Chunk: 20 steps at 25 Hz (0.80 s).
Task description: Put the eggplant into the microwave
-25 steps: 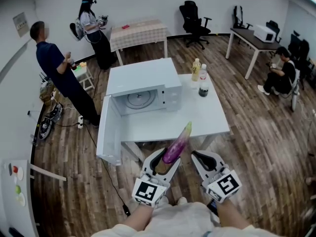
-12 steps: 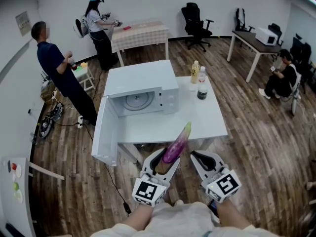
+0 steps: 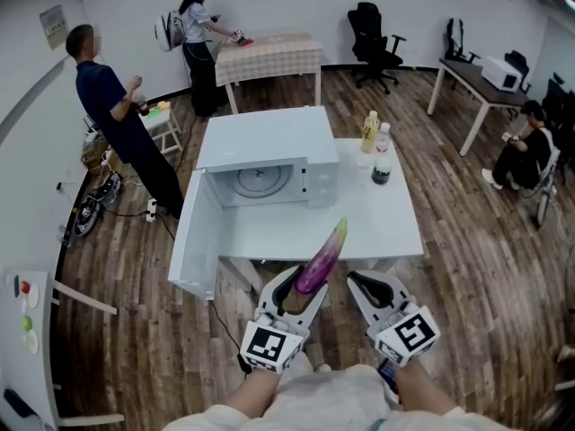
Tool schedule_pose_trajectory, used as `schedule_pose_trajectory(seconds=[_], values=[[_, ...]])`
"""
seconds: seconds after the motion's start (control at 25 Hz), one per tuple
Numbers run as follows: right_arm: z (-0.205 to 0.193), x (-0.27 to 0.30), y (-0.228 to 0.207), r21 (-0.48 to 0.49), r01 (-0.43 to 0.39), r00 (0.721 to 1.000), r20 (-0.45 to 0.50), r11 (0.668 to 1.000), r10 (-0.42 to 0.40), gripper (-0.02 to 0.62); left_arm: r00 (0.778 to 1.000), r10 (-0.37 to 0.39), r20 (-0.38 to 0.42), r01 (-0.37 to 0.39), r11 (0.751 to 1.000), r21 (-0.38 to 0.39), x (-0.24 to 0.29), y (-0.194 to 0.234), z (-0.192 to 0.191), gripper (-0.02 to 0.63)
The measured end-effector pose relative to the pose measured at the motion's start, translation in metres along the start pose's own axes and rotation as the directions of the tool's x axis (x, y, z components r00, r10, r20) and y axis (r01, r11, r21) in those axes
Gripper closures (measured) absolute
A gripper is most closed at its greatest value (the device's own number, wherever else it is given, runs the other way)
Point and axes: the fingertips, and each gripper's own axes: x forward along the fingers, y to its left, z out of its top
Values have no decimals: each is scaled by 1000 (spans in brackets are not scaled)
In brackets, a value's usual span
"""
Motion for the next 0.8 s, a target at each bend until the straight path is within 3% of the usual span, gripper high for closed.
schedule_pose_trajectory(seconds=[0.8], values=[[-18, 162, -38, -4, -95, 995, -31, 995, 95, 558, 992, 125, -14, -125, 992, 10, 24, 166, -33, 390]])
